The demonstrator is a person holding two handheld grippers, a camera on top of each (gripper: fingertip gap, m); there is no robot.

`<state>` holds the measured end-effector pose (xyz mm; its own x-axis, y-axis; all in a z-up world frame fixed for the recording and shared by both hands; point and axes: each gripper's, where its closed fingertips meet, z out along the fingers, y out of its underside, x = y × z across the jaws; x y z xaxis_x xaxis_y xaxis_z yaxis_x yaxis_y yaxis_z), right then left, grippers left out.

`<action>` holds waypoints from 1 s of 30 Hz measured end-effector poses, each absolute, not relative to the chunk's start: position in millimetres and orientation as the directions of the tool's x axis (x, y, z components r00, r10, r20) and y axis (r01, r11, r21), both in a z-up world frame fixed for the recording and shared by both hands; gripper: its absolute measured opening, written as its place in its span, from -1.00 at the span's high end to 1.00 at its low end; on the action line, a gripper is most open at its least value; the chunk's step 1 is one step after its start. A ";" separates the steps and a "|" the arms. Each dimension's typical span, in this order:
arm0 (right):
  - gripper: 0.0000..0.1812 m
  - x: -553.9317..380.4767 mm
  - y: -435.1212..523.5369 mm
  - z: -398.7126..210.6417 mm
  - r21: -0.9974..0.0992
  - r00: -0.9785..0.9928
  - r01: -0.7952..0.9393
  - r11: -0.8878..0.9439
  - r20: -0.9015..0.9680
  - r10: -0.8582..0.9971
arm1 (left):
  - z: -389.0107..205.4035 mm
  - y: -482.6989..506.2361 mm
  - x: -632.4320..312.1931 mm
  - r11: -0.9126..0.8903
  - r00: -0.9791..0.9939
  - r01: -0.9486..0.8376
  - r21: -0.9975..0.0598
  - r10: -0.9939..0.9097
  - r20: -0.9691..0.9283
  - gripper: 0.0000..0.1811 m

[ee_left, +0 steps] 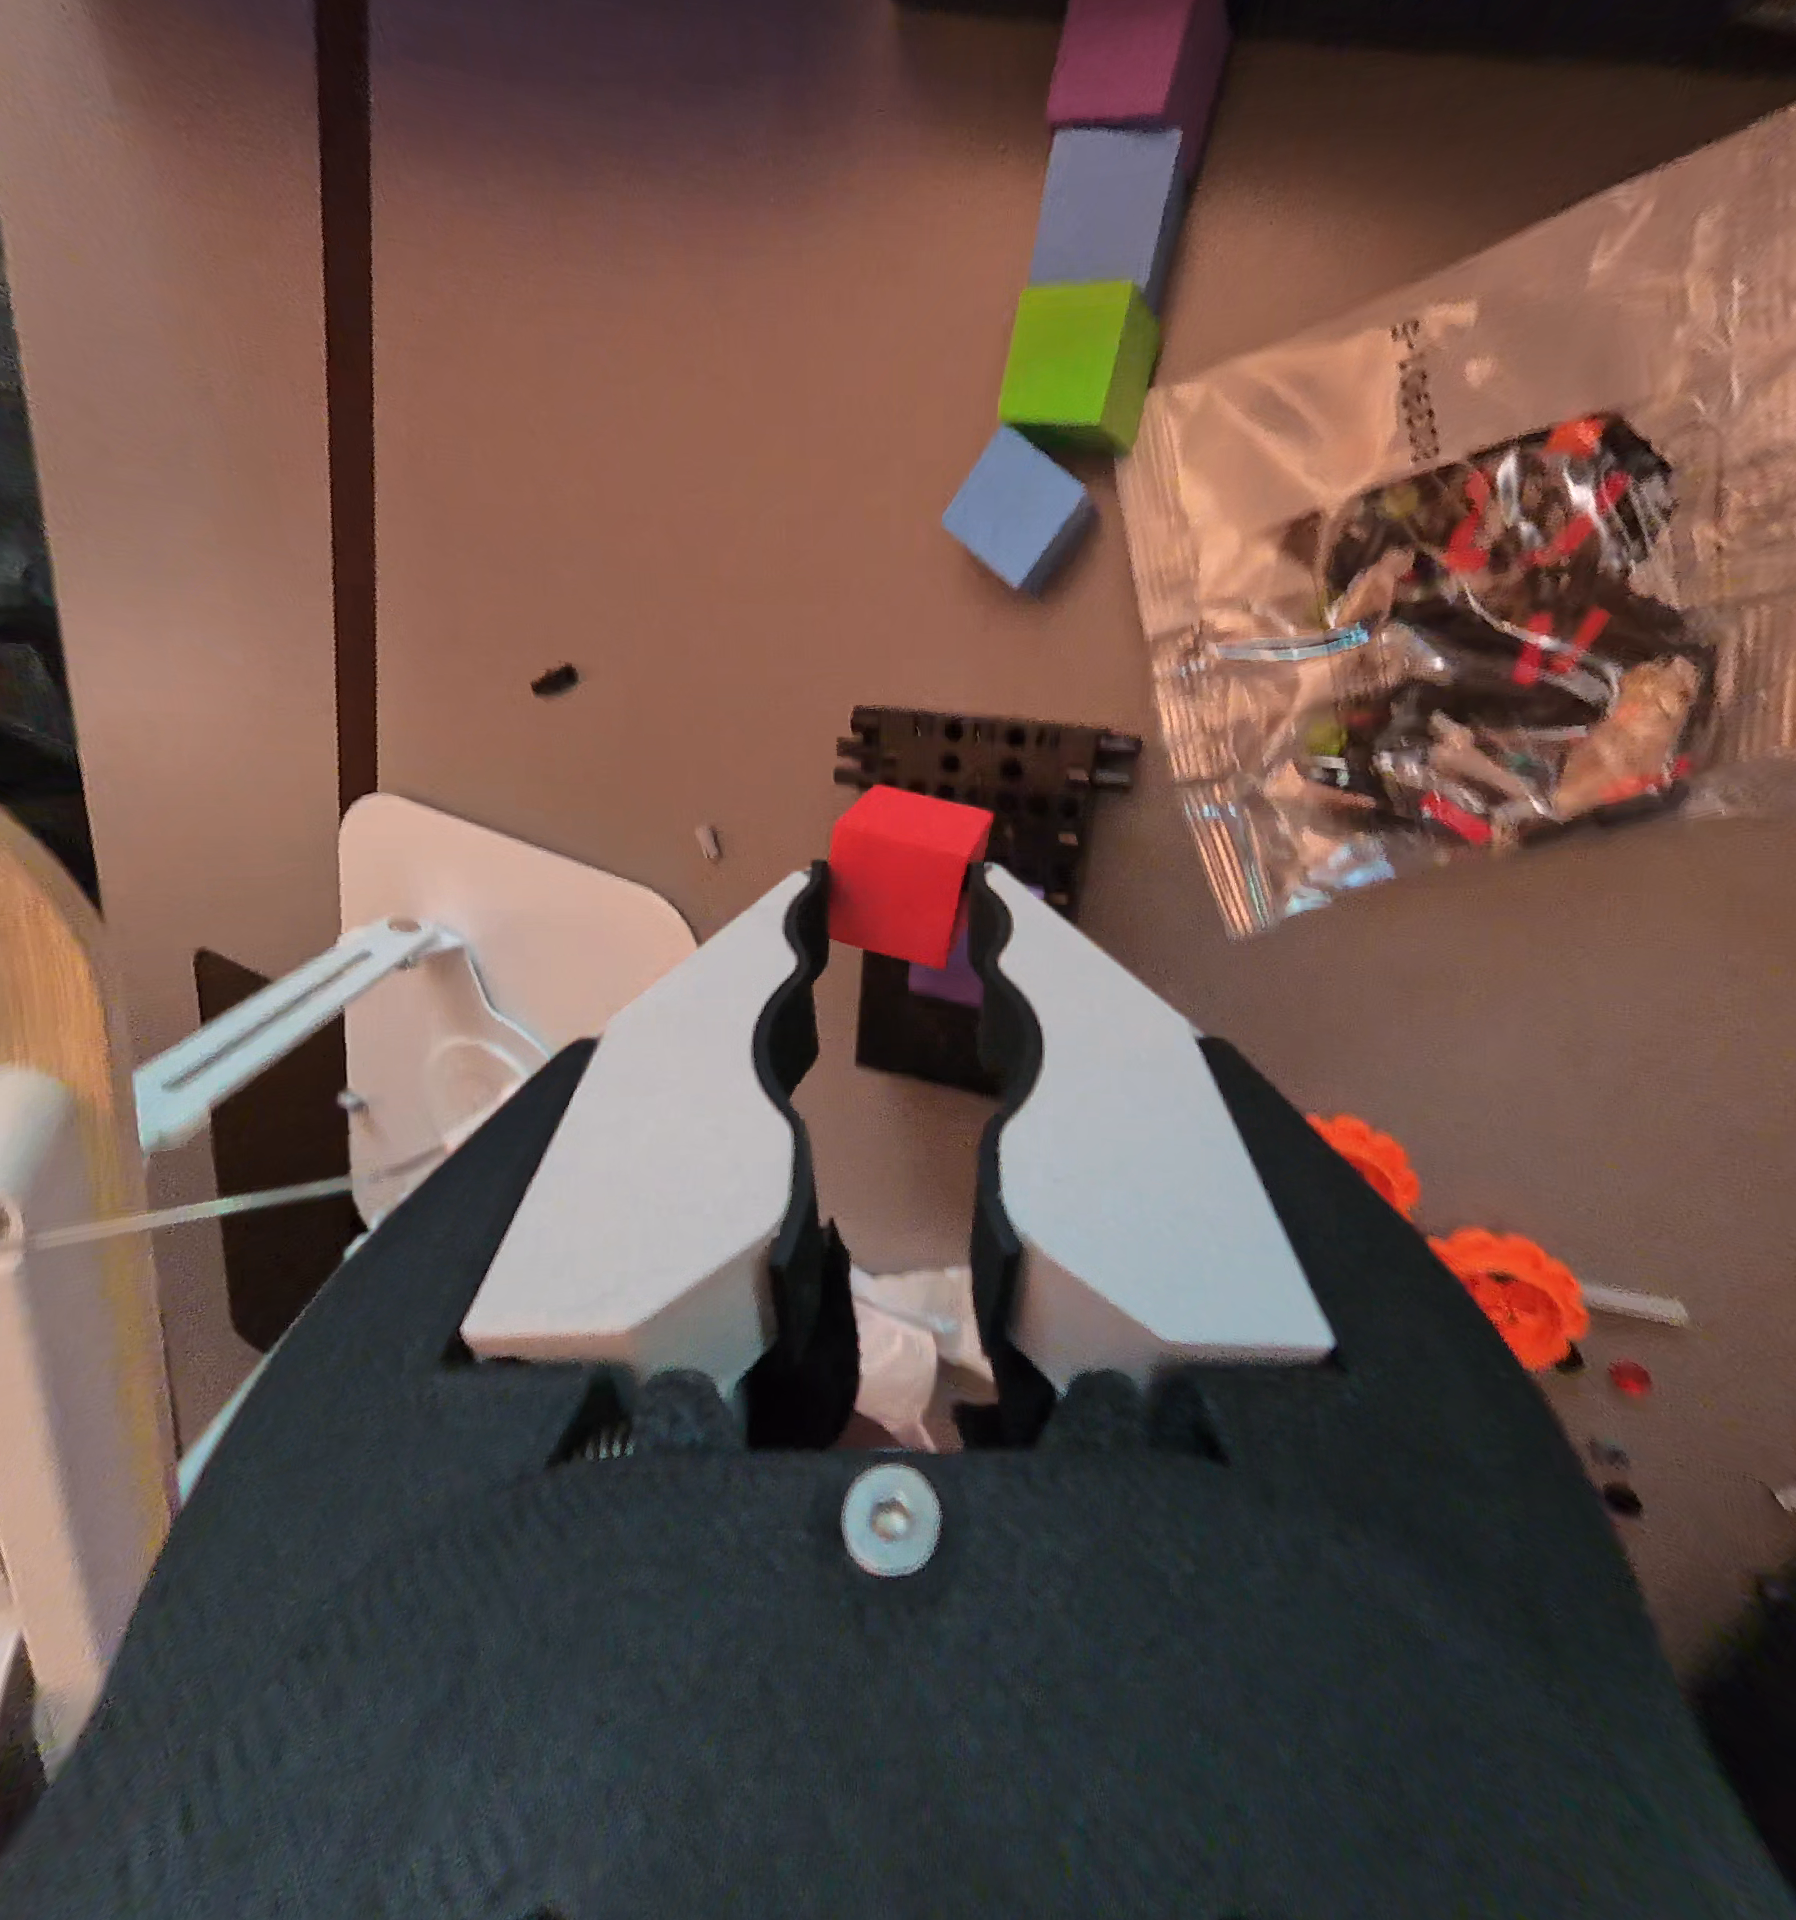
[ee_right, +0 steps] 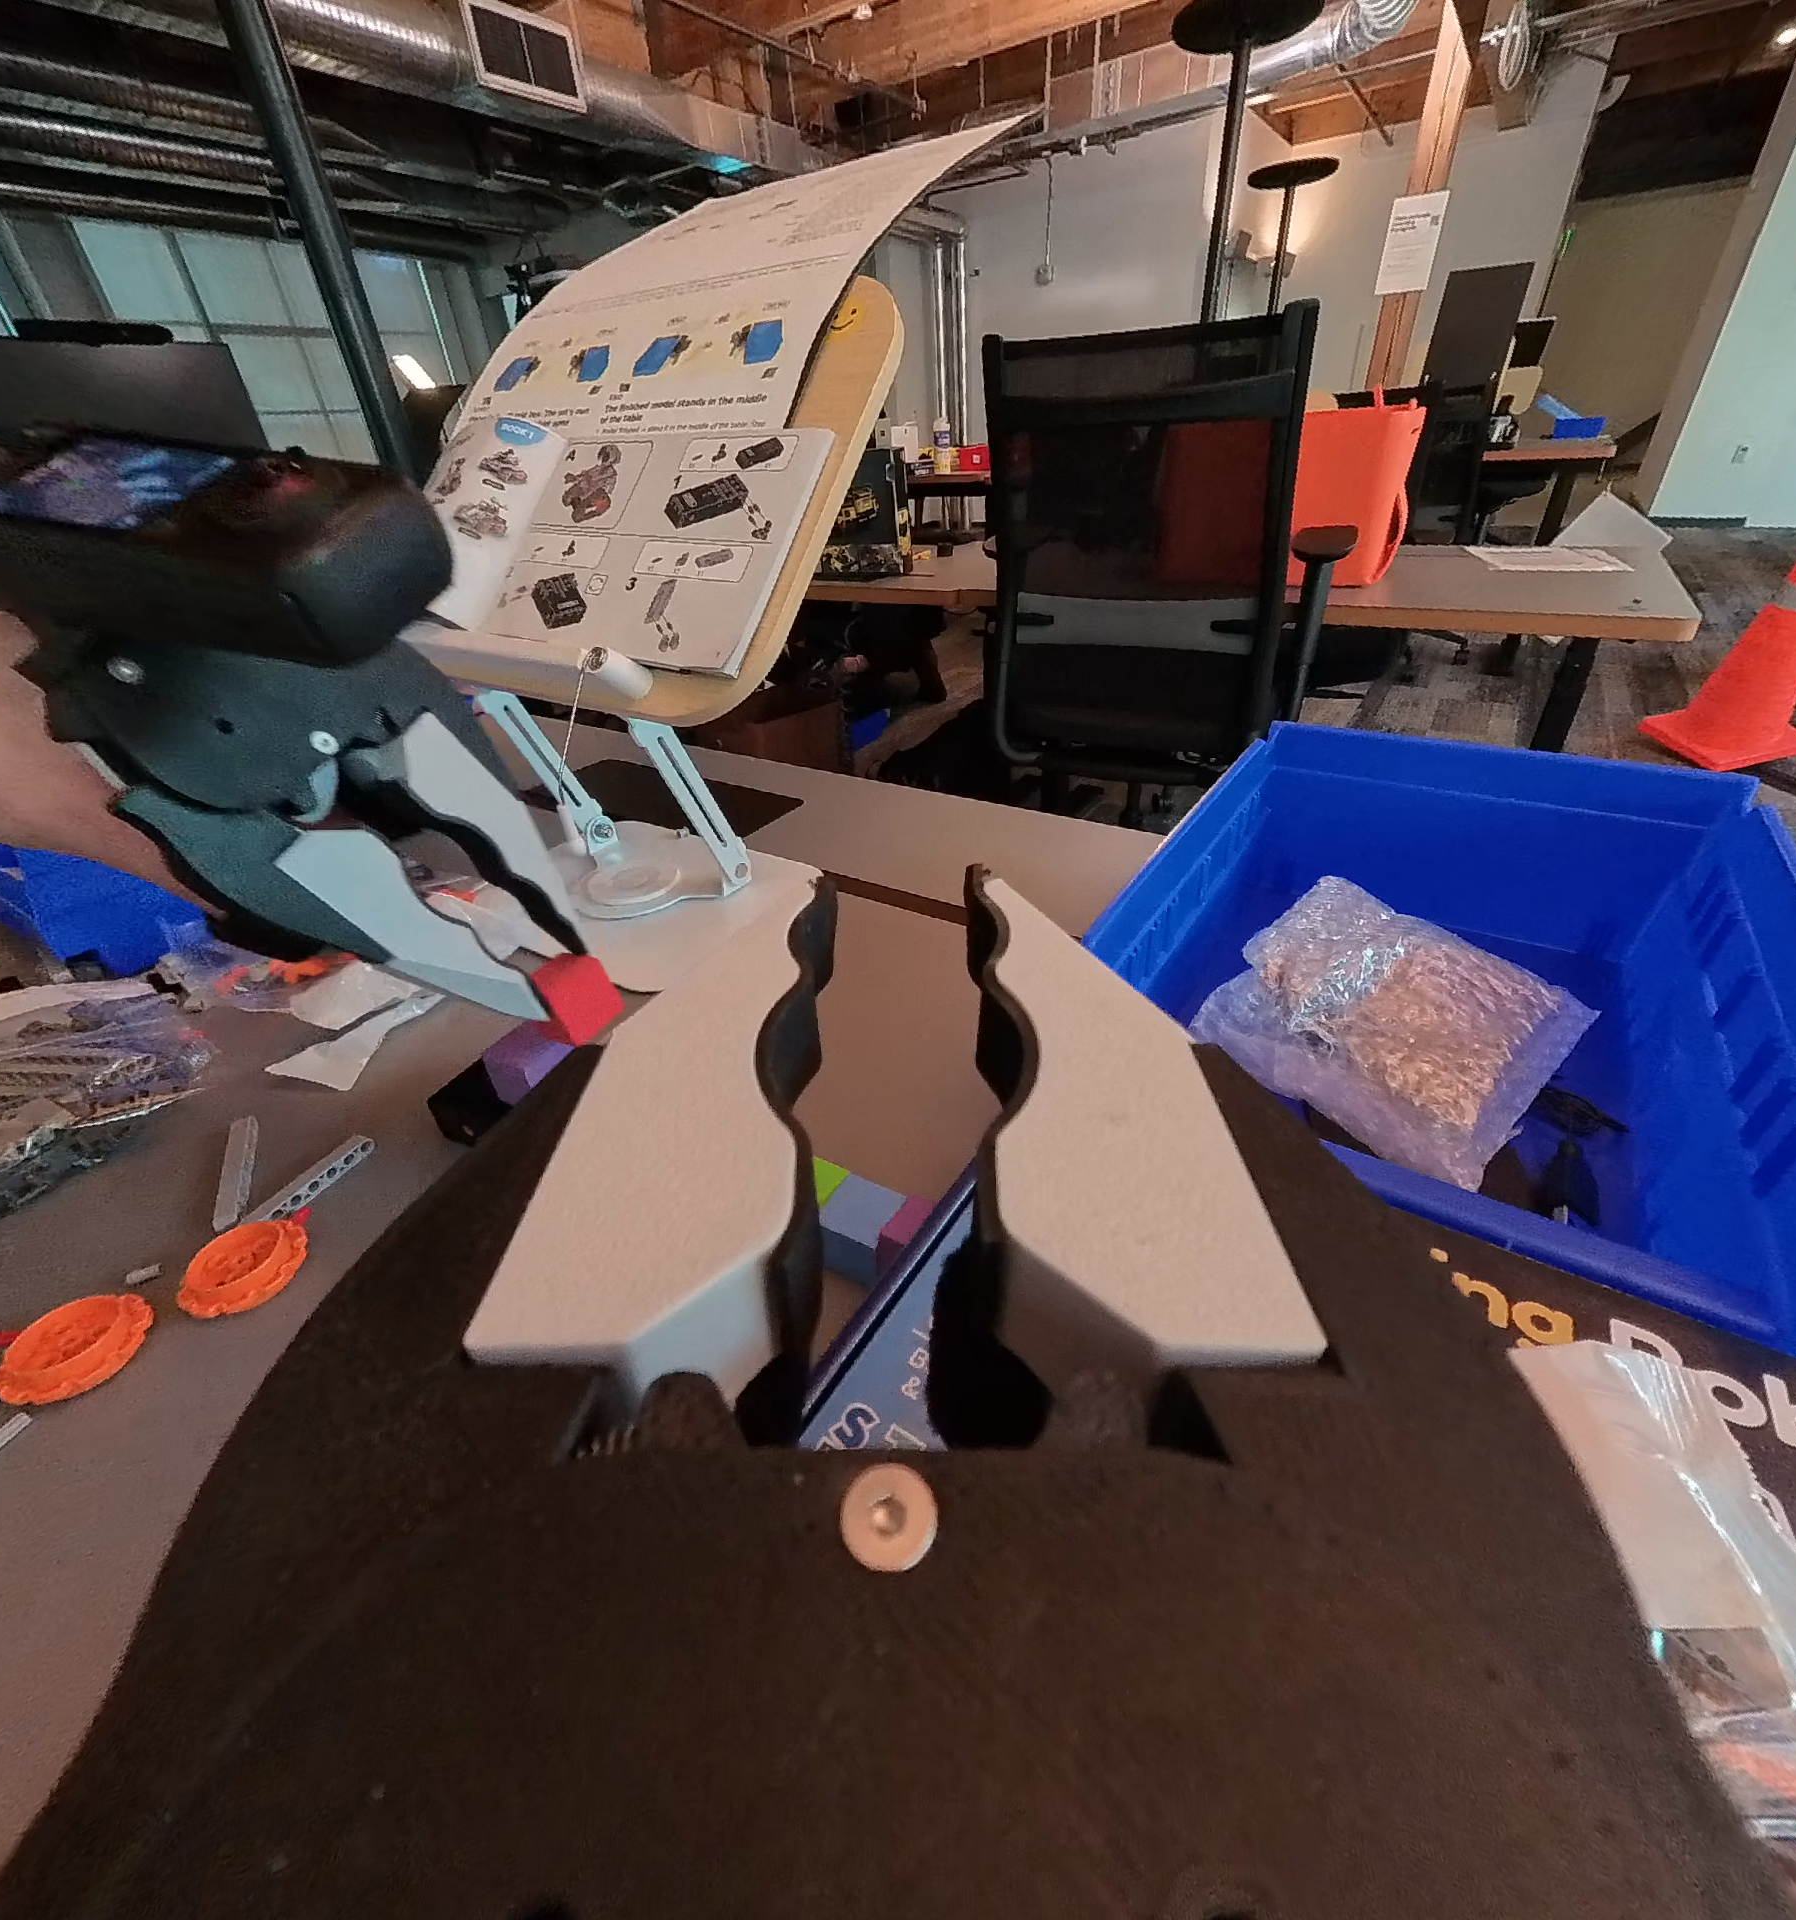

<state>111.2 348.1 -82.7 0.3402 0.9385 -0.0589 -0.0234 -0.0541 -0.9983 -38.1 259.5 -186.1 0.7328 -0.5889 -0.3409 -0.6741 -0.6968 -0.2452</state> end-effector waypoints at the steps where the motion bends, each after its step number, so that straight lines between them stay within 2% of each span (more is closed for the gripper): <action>1: 0.74 111.2 347.8 -82.4 -0.998 0.339 -0.025 -0.055 -0.060 0.939 | -184.7 252.4 -42.7 -0.707 0.738 -0.668 -0.234 -0.586 -0.334 0.73; 6: 0.74 110.6 346.5 -82.3 -0.999 0.337 -0.022 -0.050 -0.055 0.940 | -190.7 235.6 -55.0 -0.727 0.734 -0.665 -0.172 -0.594 -0.330 0.73; 19: 0.74 112.3 348.1 -81.6 -0.998 0.339 -0.027 -0.054 -0.060 0.939 | -196.6 240.3 -48.0 -0.724 0.726 -0.673 -0.153 -0.606 -0.327 0.72; 22: 0.74 113.7 349.0 -80.6 -0.998 0.342 -0.033 -0.056 -0.064 0.938 | -189.0 245.0 -46.1 -0.722 0.726 -0.671 -0.168 -0.593 -0.348 0.60; 26: 0.74 114.4 349.1 -79.4 -0.998 0.341 -0.040 -0.058 -0.068 0.938 | -175.4 266.1 -15.7 -0.662 0.692 -0.715 -0.226 -0.622 -0.367 0.58; 30: 0.74 114.1 349.4 -80.6 -0.998 0.342 -0.035 -0.057 -0.065 0.937 | -196.8 289.7 1.6 -0.608 0.608 -0.783 -0.131 -0.704 -0.368 0.56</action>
